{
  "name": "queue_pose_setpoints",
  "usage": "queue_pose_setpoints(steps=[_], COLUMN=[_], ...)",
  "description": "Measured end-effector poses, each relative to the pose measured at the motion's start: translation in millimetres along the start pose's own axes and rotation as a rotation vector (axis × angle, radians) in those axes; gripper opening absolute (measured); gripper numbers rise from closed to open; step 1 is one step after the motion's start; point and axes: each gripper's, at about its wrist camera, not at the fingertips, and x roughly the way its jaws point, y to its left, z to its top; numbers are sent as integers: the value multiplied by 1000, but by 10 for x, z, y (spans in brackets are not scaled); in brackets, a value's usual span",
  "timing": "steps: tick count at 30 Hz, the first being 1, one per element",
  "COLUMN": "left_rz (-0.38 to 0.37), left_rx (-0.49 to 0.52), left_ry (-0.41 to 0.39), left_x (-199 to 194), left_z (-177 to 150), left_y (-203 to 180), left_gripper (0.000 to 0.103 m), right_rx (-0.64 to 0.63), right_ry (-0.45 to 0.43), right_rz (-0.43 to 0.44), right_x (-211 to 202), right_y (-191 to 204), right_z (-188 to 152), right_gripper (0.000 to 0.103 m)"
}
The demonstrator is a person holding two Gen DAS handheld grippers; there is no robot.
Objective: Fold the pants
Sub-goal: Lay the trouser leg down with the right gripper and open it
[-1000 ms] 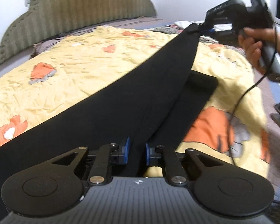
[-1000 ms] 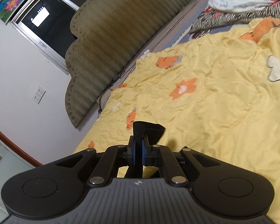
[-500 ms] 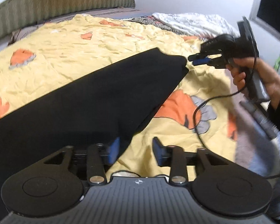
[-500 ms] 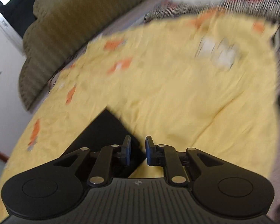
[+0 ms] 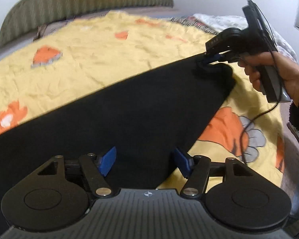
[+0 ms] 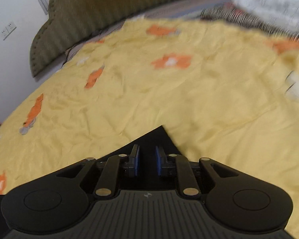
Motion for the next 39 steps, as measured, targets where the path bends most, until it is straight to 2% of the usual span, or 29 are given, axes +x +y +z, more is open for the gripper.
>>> queue_pose_setpoints(steps=[2,4,5,7,8,10,13,16,18,21,24,27,29,32,34,36,39], left_rz=[7,37,45,28,24,30,75,144,161,200,351,554,735,1059,1216,1316,1342], left_rx=[-28,-60,-61,-48,-35,12,24,-31,-74,-155,-251,-366,-451,-563,-604,-657,-715], left_ry=[-61,-84,-56,46,51,21,-48,-73,-48,-96,-168,-192,-192,-185,-138,-113,-116], left_x=[-87,-70,-12,141,128,7,-177,-301,-363,-708,-1209,-1729,-2132,-2761,-3106,-3446,-3805], left_z=[32,81,96,94,69,24,23,45,47,-51,-211,-418,-615,-967,-1177,-1412,-1683], left_y=[29,71,81,40,8,-90,-146,-36,58,278,589,953,1224,1579,1784,1923,2022], left_gripper=[70,76,77,74,74,75,76,81,79,79,82,83,83,87,89,89,91], right_rx=[-67,-99,-124,-193,-220,-236,-298,-373,-411,-379,-433,-607,-770,-1000,-1119,-1243,-1427], right_ry=[-23,17,34,46,25,1,-24,-13,25,-43,-168,-247,-259,-296,-304,-317,-390], right_rz=[75,154,158,68,38,3,63,74,19,-28,74,251,358,541,700,830,915], right_x=[-144,-148,-112,18,24,-58,-174,-166,-65,-171,-554,-909,-1093,-1339,-1491,-1618,-1720], right_y=[87,161,190,261,271,301,455,604,627,630,917,1473,1941,2672,3166,3606,4206], right_z=[-93,-213,-258,-328,-349,-348,-390,-493,-571,-619,-760,-1058,-1347,-1882,-2258,-2634,-3211], right_gripper=[26,48,49,49,49,51,50,52,53,54,54,55,61,62,62,62,61])
